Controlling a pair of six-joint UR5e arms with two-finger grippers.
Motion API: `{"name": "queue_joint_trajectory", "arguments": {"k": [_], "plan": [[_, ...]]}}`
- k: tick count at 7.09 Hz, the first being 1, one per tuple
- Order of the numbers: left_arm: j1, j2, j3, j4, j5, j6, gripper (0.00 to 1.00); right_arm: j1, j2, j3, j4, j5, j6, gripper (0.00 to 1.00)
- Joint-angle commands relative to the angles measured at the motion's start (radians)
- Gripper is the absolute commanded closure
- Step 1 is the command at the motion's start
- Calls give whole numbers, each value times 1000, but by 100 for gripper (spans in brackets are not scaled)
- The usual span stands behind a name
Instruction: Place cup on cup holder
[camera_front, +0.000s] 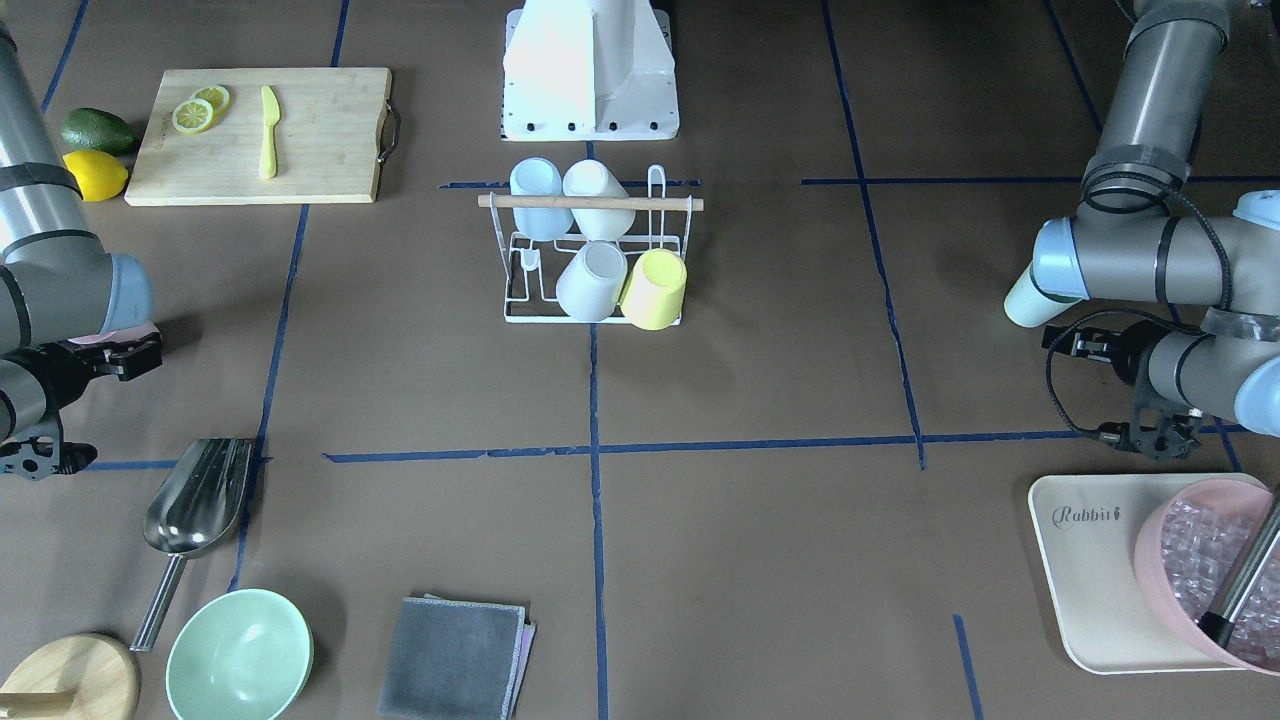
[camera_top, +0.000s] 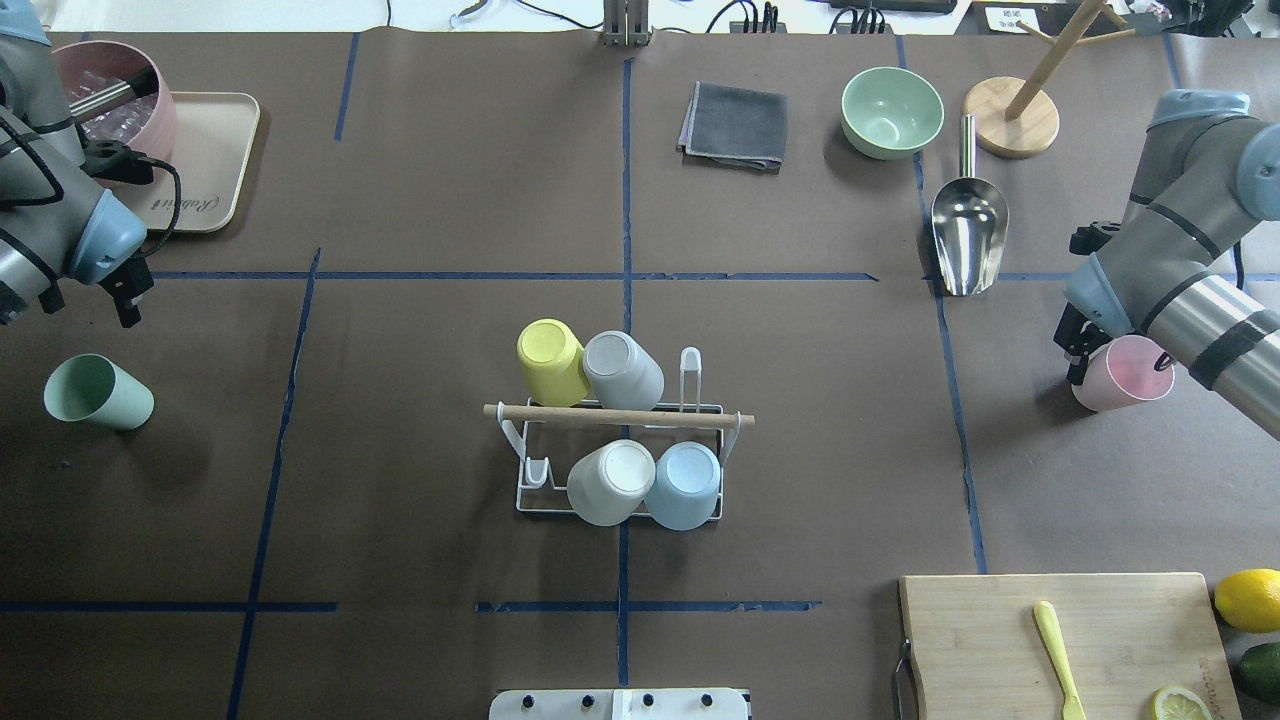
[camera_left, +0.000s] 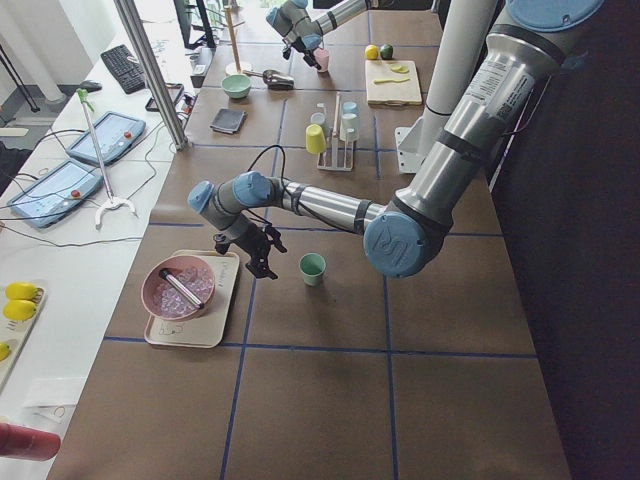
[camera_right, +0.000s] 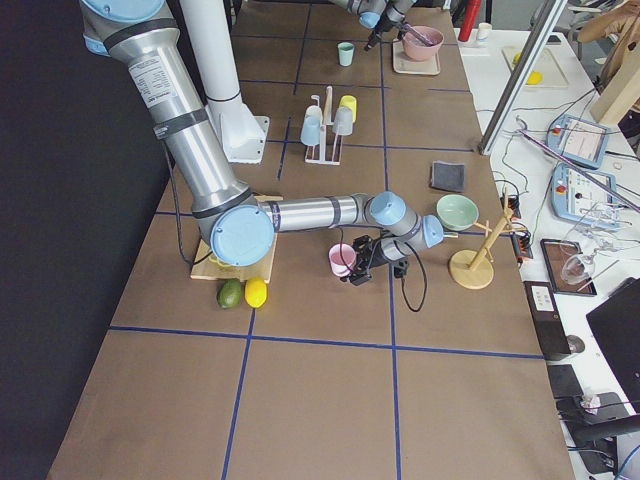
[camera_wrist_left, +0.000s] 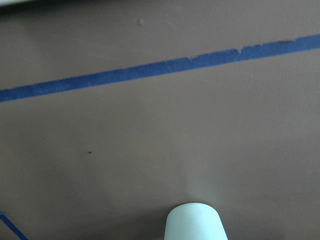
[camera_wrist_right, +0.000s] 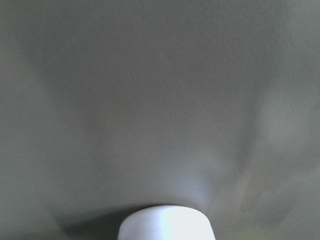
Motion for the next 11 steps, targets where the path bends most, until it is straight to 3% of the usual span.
{"name": "queue_joint_trajectory", "arguments": {"k": [1, 5, 6, 7, 9, 11], "plan": [[27, 5, 9, 14, 0, 1, 0, 0, 2, 0, 0, 5, -1, 0], [87, 16, 17, 72, -23, 1, 0, 0, 2, -2, -2, 10, -1, 0], [99, 20, 17, 77, -53, 1, 0, 2, 2, 0, -2, 10, -1, 19], [119, 34, 17, 79, -58, 1, 0, 5, 2, 0, -2, 10, -1, 54], [138, 39, 37, 79, -58, 1, 0, -3, 11, 6, -47, 12, 3, 76], [136, 39, 46, 114, -58, 1, 0, 14, 50, 20, -87, -4, 3, 88]]}}
